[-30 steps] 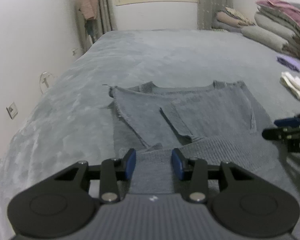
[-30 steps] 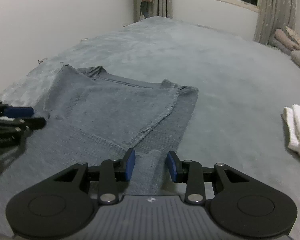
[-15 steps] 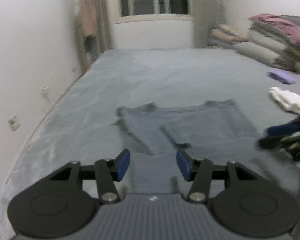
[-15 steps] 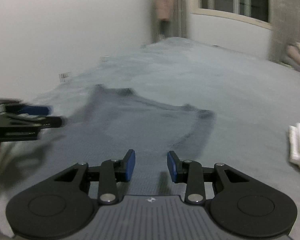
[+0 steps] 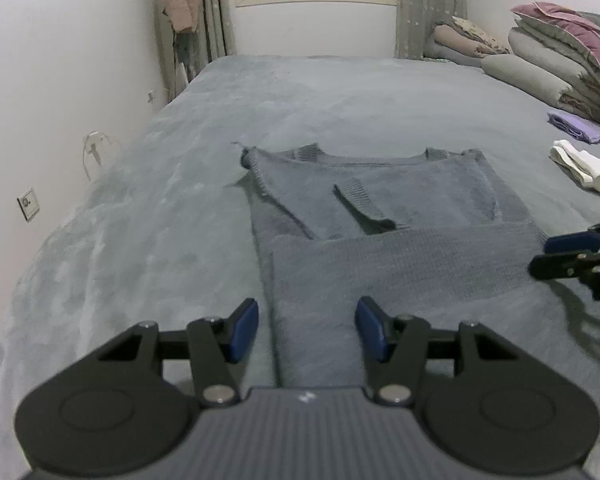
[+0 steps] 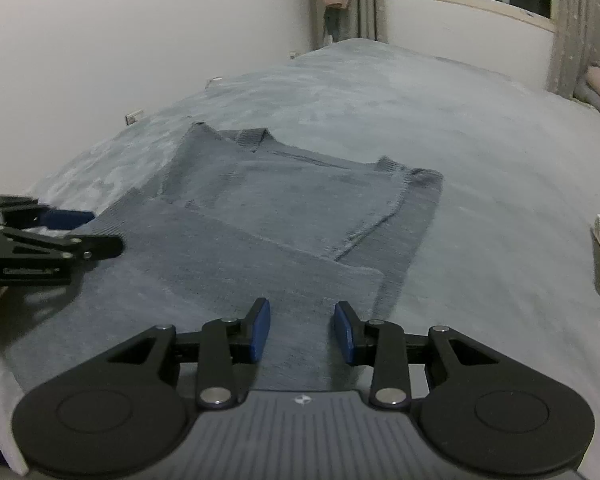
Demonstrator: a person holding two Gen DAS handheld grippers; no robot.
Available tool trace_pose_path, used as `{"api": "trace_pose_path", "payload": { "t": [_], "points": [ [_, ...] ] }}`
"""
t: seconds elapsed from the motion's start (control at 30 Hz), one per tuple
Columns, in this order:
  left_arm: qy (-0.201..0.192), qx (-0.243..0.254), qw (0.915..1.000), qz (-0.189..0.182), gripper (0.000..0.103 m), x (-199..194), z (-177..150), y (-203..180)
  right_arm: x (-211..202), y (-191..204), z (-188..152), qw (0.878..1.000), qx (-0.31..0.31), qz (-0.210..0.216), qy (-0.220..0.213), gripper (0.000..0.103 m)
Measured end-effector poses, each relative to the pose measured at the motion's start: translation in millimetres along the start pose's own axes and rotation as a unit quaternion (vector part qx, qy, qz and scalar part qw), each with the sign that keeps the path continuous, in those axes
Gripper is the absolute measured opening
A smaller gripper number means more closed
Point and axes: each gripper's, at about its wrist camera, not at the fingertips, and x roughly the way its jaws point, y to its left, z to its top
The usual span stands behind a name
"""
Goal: Fold clothes
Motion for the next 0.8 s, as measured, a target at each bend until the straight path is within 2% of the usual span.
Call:
{"api": "trace_pose_path", "payload": {
  "t": [0.2, 0.33, 0.47, 0.6, 0.67, 0.7, 0.8],
  "points": [
    [-0.004, -0.011, 0.9998, 0.014, 0.055, -11, -5, 16, -3, -7, -2, 0.999, 0.001, -0.035, 0.008, 0.034],
    [-0.011, -0.022, 0.9996, 0.015, 0.055, -20, -7, 25, -11, -12, -5, 0.999, 0.008, -0.042, 0.005, 0.034],
    [-0.032, -0.010, 0.9992, 0.024, 0.055, -36, -7, 25, -24, -5, -8, 0.999, -0.010, -0.048, -0.005, 0.034],
    [-0.048, 0.006, 0.9988, 0.001, 0.055, -47, -13, 16, -43, 7, -11, 0.998, -0.033, -0.031, -0.035, 0.034],
    [-0.040, 0.015, 0.9990, -0.013, 0.055, -47, -16, 8, -49, 13, -11, 0.999, -0.033, -0.005, -0.038, 0.034],
    [-0.034, 0.018, 0.9991, -0.015, 0.055, -46, -18, 5, -50, 17, -11, 0.999, -0.033, 0.008, -0.035, 0.034],
    [-0.016, 0.025, 0.9996, -0.002, 0.055, -41, -23, -4, -43, 22, -17, 0.999, -0.037, 0.008, -0.008, 0.034]
  ]
}}
